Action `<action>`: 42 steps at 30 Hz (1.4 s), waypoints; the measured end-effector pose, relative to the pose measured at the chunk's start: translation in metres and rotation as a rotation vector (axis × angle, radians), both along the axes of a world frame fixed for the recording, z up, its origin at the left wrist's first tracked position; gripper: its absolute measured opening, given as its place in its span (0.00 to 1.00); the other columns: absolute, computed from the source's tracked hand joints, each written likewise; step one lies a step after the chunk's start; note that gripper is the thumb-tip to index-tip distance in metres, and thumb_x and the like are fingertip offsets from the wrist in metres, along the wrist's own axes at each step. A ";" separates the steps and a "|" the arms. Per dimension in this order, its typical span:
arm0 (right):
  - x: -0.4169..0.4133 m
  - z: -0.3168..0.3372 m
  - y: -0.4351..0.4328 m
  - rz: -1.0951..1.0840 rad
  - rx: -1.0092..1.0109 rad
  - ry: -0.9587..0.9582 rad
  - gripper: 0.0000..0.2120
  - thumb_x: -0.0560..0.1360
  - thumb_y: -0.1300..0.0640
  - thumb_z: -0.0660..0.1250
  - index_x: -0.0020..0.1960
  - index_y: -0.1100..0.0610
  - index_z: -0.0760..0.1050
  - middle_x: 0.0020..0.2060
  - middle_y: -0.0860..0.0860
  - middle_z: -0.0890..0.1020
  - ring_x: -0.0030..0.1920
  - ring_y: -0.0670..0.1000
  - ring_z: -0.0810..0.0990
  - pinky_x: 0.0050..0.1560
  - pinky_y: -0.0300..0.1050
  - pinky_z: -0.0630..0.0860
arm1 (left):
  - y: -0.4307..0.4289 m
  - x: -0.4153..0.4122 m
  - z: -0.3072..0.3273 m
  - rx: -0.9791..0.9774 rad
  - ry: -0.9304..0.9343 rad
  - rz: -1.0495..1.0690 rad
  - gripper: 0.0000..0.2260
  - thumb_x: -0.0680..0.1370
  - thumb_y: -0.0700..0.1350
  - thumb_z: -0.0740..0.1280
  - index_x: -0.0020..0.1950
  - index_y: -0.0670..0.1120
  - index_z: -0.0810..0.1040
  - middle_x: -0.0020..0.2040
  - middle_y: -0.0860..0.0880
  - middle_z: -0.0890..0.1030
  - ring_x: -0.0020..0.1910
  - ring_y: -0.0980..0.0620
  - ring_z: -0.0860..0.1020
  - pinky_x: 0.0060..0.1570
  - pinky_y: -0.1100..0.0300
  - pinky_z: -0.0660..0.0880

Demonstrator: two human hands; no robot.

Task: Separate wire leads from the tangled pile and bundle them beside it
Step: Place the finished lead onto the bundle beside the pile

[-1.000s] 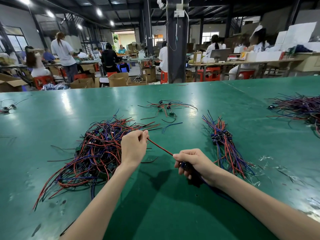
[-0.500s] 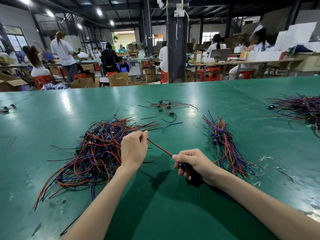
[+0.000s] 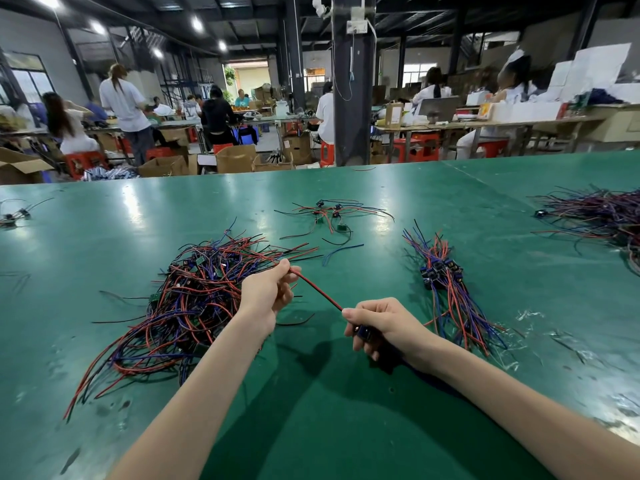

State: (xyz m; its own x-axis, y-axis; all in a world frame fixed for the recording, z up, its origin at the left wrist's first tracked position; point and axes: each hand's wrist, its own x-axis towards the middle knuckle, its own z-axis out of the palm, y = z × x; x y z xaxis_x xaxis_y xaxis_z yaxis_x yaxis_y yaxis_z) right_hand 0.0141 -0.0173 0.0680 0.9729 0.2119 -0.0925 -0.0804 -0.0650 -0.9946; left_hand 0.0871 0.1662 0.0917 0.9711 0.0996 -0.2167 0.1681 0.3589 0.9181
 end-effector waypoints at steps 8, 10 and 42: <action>0.002 -0.006 0.003 -0.114 0.118 -0.043 0.15 0.76 0.54 0.67 0.33 0.59 0.78 0.24 0.56 0.77 0.21 0.47 0.71 0.21 0.36 0.67 | -0.026 -0.014 -0.009 0.048 -0.123 -0.164 0.13 0.79 0.51 0.63 0.47 0.40 0.75 0.33 0.45 0.84 0.23 0.57 0.72 0.28 0.66 0.74; 0.003 -0.007 0.003 -0.130 0.143 -0.048 0.15 0.76 0.54 0.66 0.33 0.60 0.77 0.25 0.56 0.77 0.21 0.48 0.71 0.21 0.36 0.67 | -0.032 -0.019 -0.012 0.065 -0.139 -0.251 0.10 0.78 0.47 0.65 0.44 0.40 0.75 0.36 0.42 0.82 0.24 0.56 0.72 0.29 0.67 0.75; -0.002 -0.004 0.005 -0.039 0.013 -0.044 0.14 0.76 0.56 0.67 0.32 0.59 0.76 0.25 0.55 0.78 0.21 0.46 0.70 0.21 0.35 0.66 | 0.006 0.007 -0.016 0.240 -0.231 0.099 0.06 0.72 0.42 0.73 0.36 0.42 0.83 0.30 0.47 0.80 0.24 0.58 0.68 0.28 0.67 0.71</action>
